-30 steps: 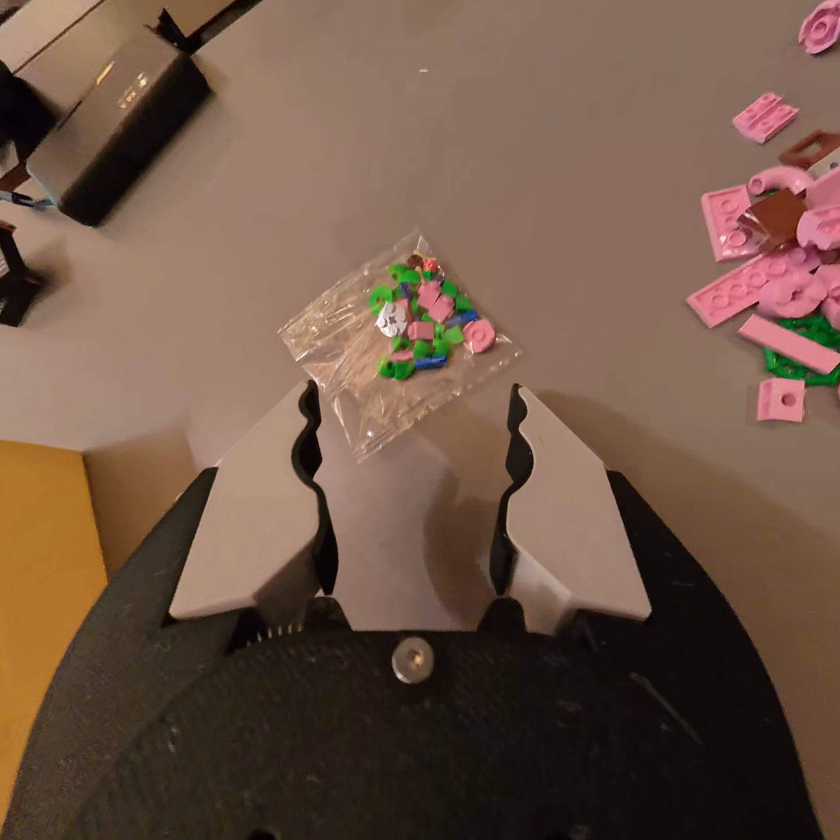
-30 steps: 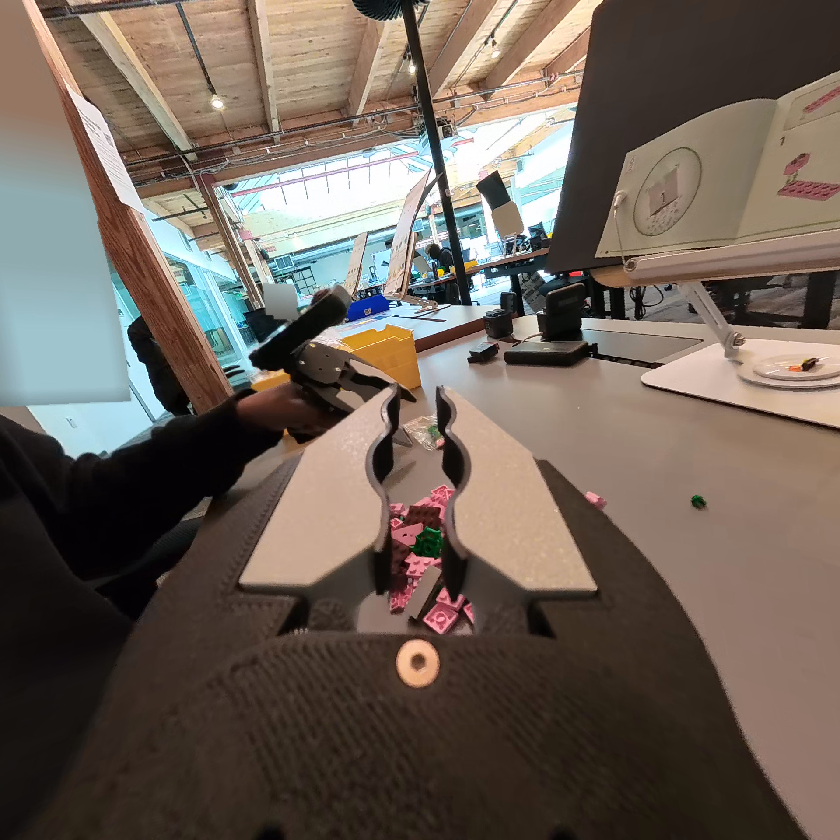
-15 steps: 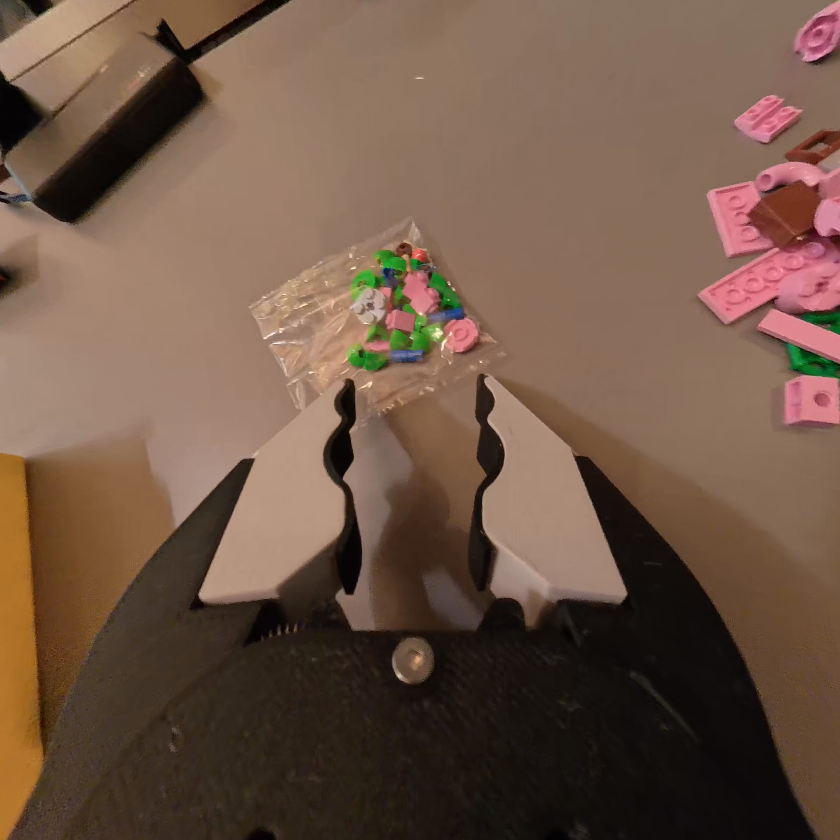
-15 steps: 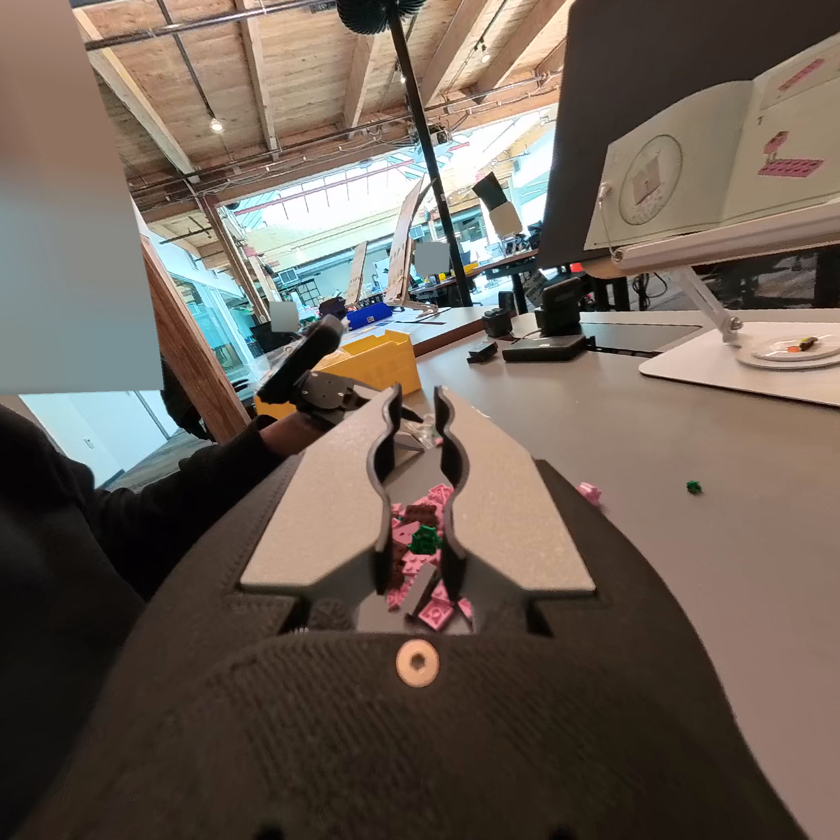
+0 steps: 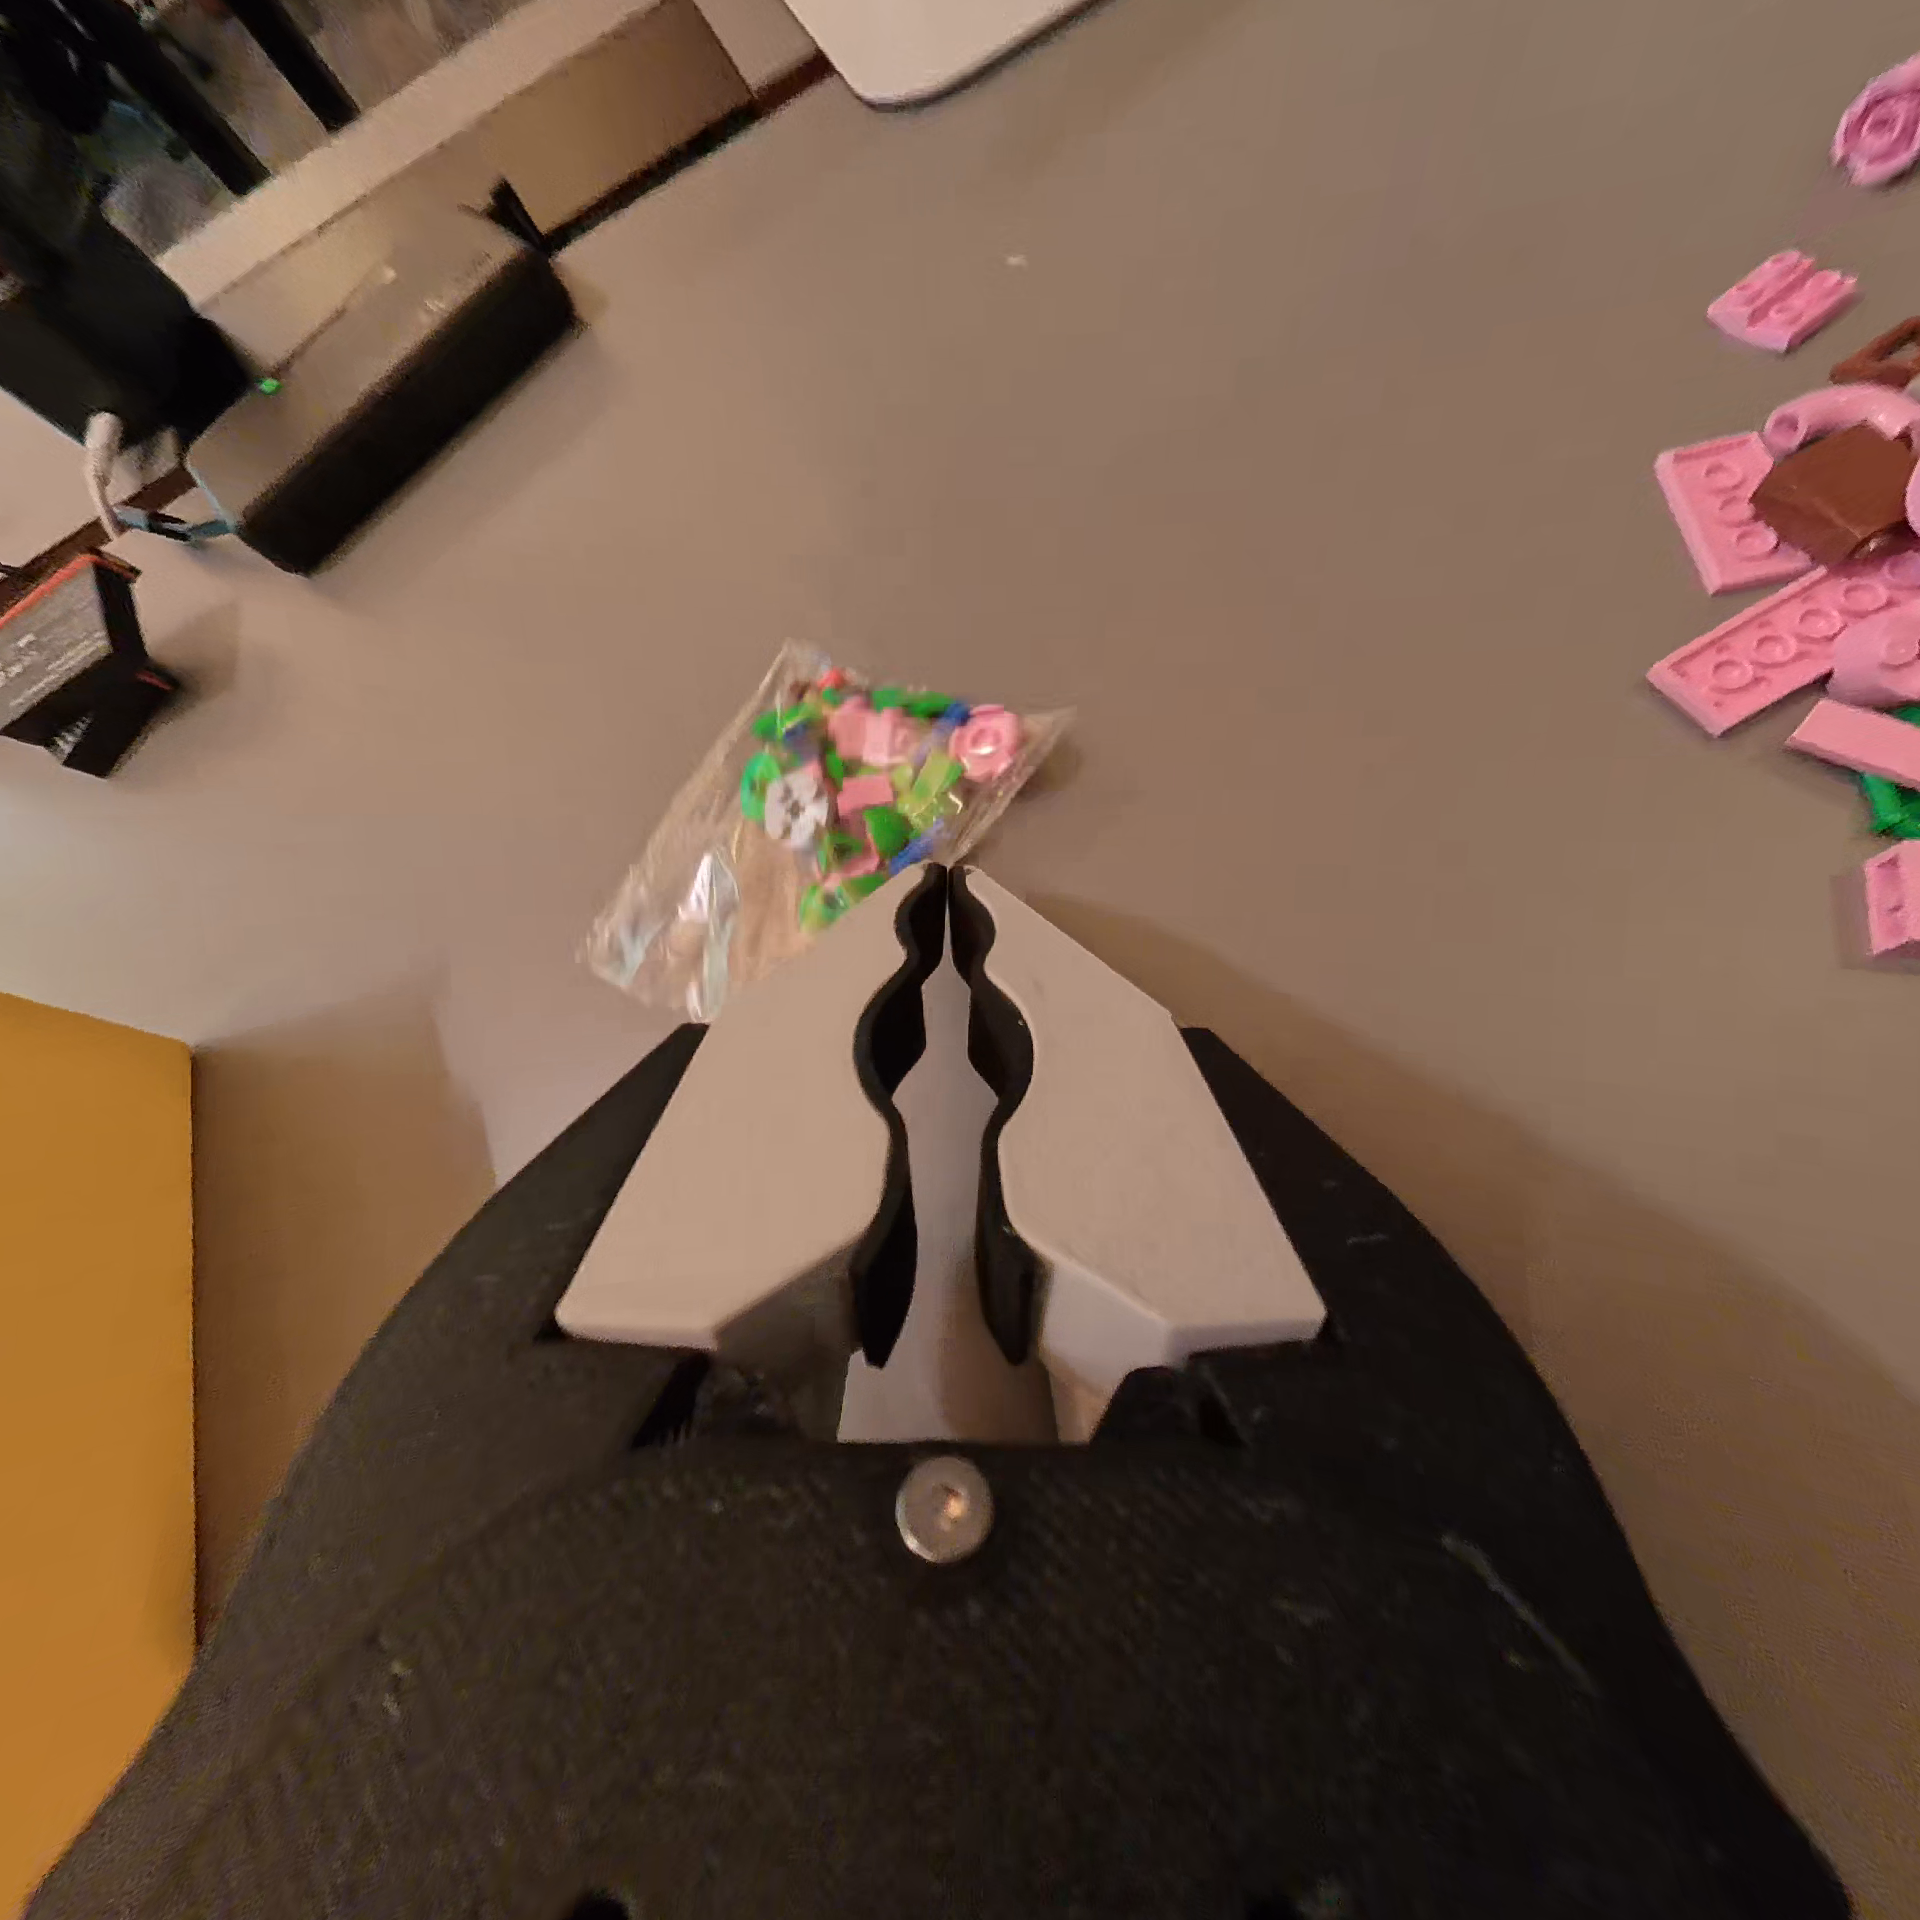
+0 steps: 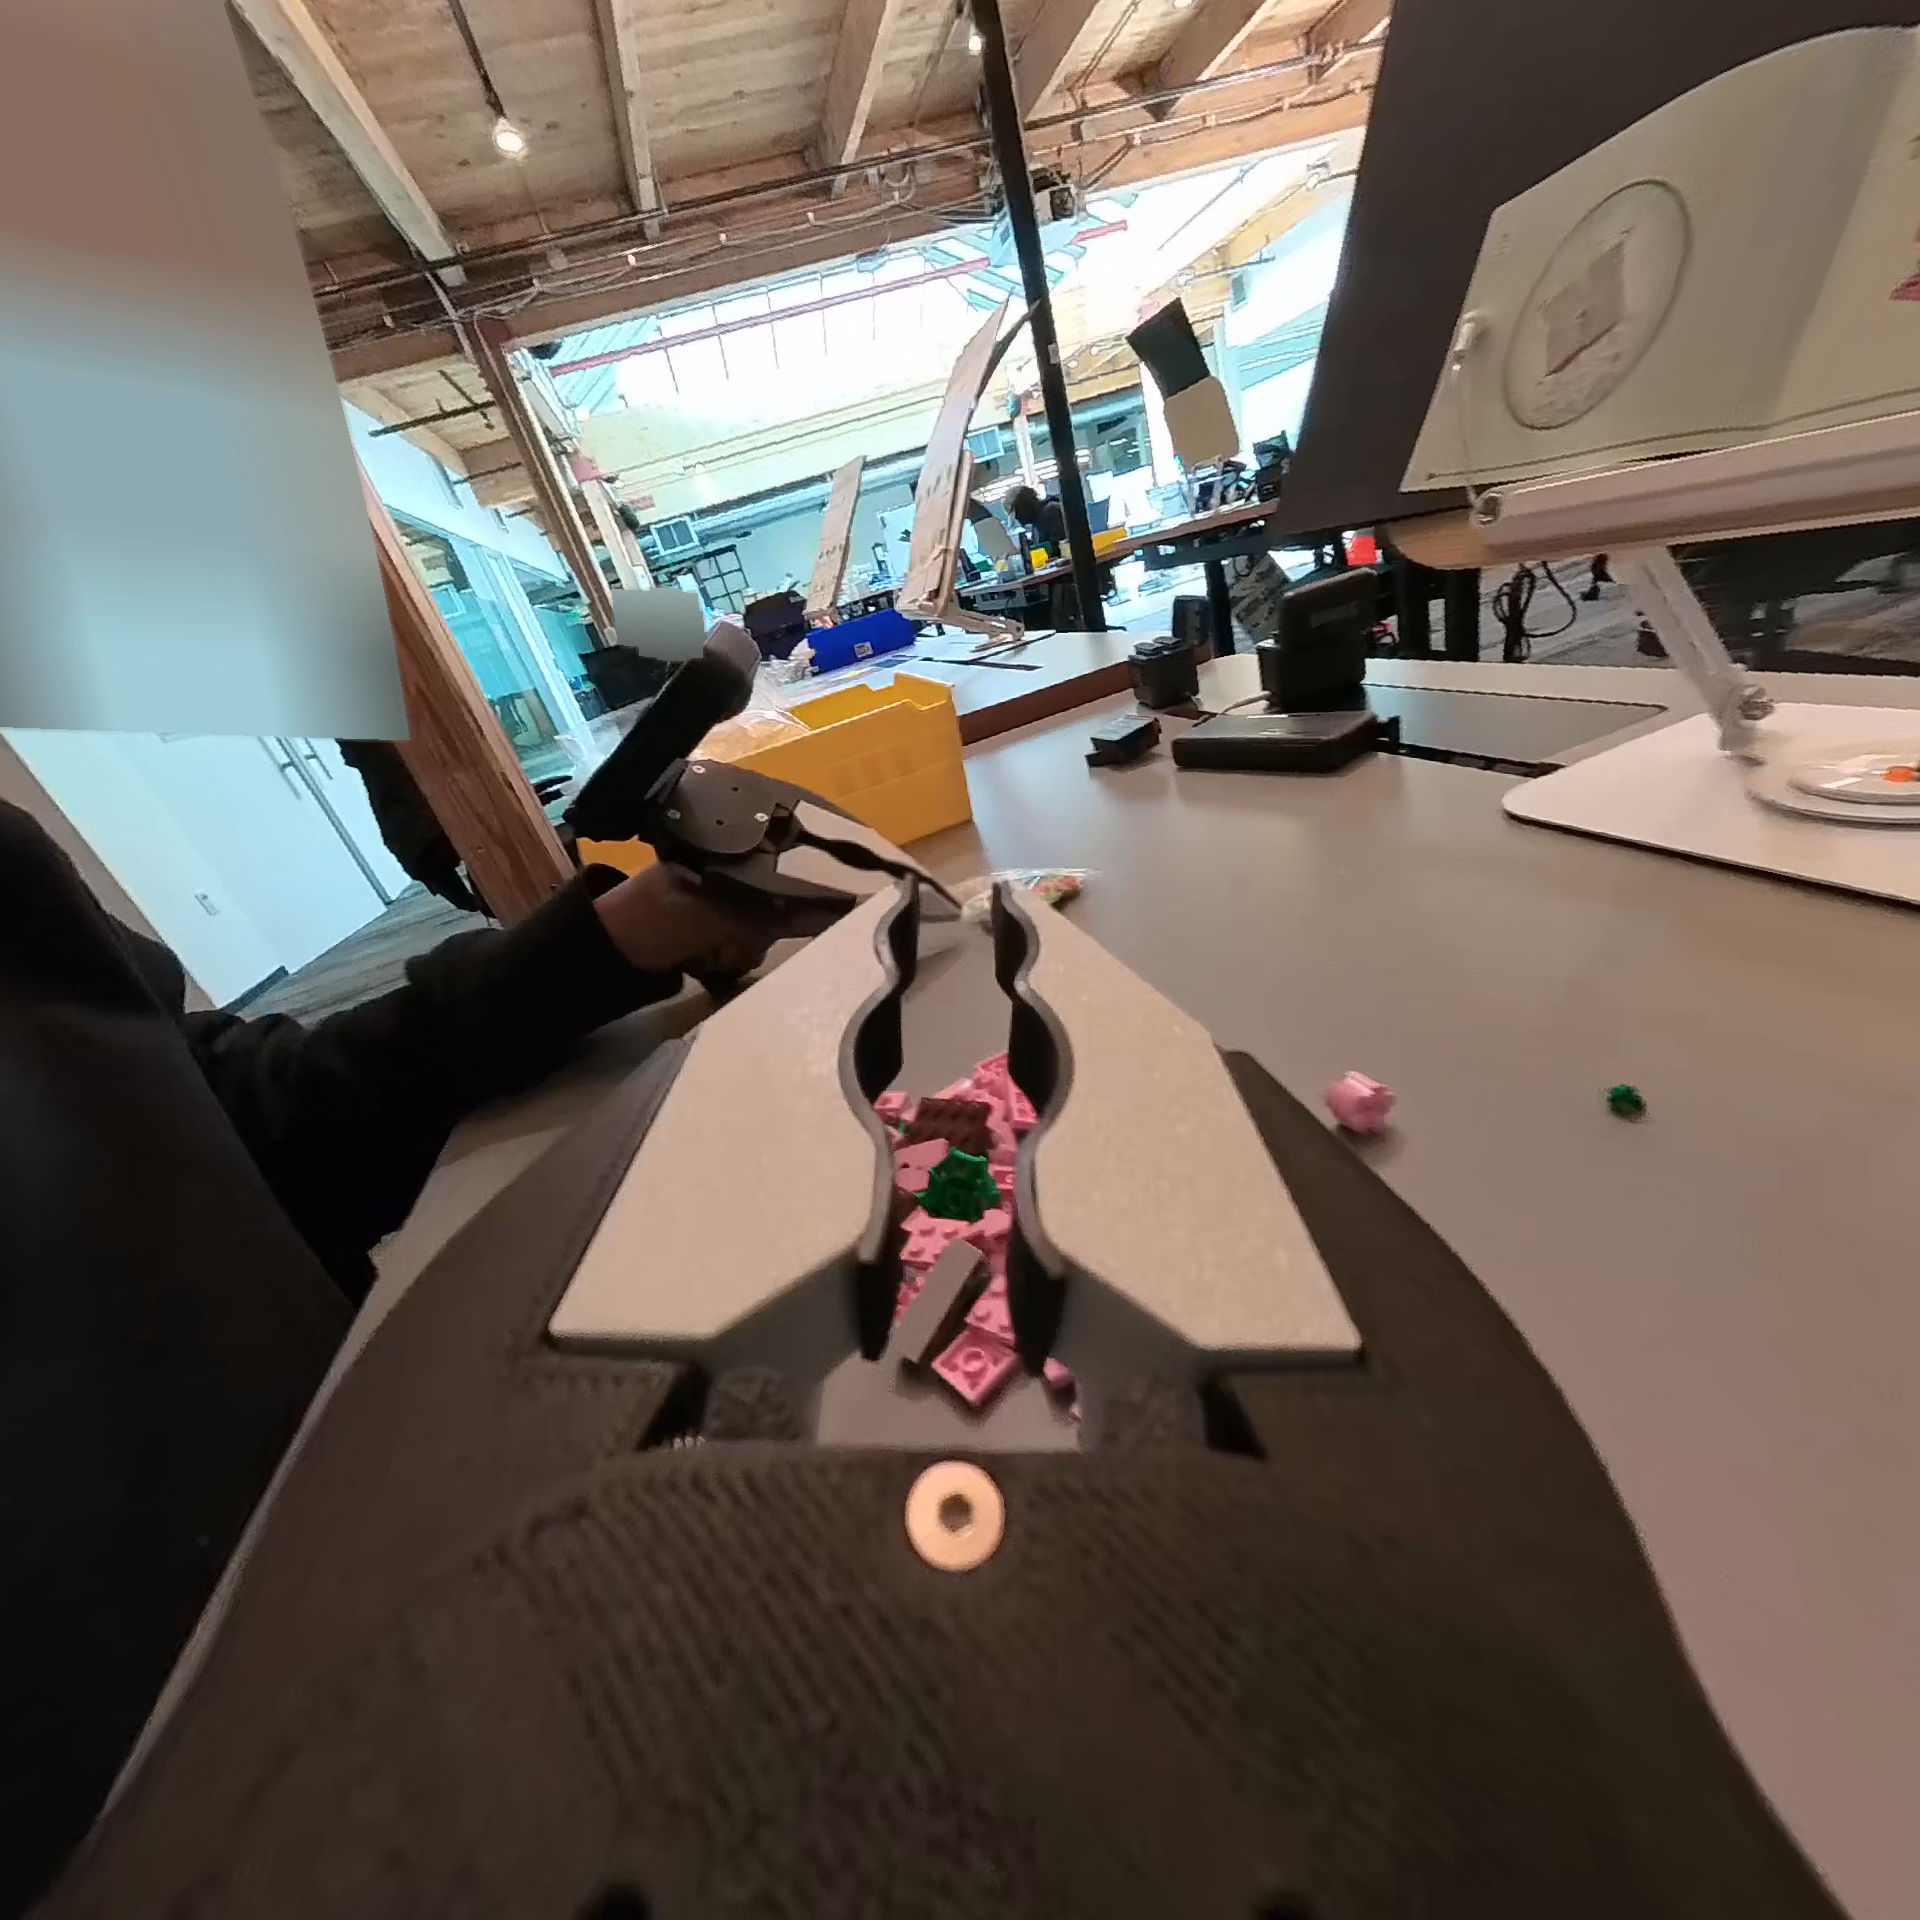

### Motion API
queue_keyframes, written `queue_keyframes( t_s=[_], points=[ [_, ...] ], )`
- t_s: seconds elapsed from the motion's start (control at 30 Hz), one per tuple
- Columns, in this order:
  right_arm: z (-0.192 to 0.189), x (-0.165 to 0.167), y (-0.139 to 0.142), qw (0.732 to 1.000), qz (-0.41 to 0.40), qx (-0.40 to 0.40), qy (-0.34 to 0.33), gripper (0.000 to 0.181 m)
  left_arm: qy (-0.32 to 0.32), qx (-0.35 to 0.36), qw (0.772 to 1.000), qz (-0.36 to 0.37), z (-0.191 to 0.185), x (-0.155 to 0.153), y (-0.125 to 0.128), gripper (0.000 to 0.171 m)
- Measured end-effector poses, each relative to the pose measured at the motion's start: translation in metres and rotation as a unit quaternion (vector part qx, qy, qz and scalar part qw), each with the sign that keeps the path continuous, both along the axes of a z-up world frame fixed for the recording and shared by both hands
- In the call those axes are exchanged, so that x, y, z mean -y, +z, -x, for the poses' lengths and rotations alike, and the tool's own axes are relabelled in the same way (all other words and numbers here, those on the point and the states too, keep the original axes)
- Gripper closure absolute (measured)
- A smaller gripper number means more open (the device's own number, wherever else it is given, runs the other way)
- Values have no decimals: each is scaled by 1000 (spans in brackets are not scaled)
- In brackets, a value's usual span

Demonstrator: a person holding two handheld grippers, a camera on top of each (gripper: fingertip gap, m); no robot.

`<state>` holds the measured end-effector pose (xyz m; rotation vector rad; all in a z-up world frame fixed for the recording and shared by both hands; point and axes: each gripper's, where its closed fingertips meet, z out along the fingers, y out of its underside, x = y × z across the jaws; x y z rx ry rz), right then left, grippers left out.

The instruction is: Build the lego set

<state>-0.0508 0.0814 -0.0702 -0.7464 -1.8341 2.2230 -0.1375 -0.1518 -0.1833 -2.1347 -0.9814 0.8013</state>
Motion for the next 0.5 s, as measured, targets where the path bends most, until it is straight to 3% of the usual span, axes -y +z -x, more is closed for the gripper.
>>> queue_keyframes(
  t_s=[0.23,0.5],
  points=[
    [-8,-1,14,1000,25,-5,6,169,37,-74,993,-90,13,19,35,171],
    [-4,-19,30,998,44,-9,-37,170,134,-75,986,64,29,63,13,171]
  ],
)
